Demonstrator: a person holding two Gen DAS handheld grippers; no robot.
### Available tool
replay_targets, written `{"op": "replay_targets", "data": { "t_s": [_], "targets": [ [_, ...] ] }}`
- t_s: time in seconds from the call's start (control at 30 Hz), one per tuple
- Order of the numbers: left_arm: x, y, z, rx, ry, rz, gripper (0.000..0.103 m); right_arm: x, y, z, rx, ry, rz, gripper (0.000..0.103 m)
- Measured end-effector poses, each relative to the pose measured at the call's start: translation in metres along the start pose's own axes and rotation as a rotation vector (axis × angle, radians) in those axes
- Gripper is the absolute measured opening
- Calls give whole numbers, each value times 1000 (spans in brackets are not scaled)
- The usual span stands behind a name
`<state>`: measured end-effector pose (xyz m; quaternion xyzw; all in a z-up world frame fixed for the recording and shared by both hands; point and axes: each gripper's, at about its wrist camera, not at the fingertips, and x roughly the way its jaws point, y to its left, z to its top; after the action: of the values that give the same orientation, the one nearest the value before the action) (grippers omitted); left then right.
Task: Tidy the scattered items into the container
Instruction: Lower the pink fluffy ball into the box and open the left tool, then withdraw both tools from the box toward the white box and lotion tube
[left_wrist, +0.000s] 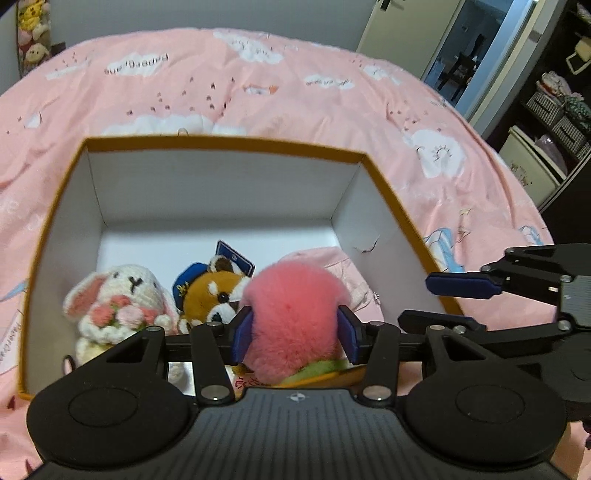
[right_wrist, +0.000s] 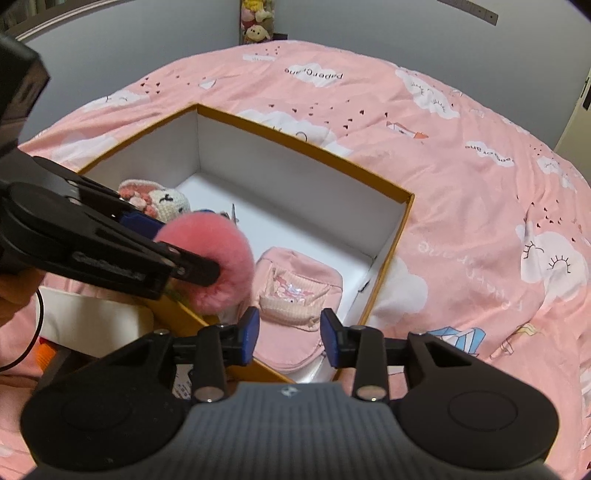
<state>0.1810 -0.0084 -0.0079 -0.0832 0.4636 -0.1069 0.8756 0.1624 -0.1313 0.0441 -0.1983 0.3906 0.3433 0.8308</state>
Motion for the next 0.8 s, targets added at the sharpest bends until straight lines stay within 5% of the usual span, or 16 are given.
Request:
{"op": "replay_targets", "data": {
  "t_s": [0.23,0.6,0.8],
  "targets": [
    [-25,-14,-12,50,-79,28,56,-14,11,-4,14,-68,1,41],
    [-59,-17,-49,80,-216,67,56,-41,33,-33,61,-239,-11,57],
    [-65,-18,-67,129,-199,102,56,-48,42,-51,141,-303,14,61]
  ]
}}
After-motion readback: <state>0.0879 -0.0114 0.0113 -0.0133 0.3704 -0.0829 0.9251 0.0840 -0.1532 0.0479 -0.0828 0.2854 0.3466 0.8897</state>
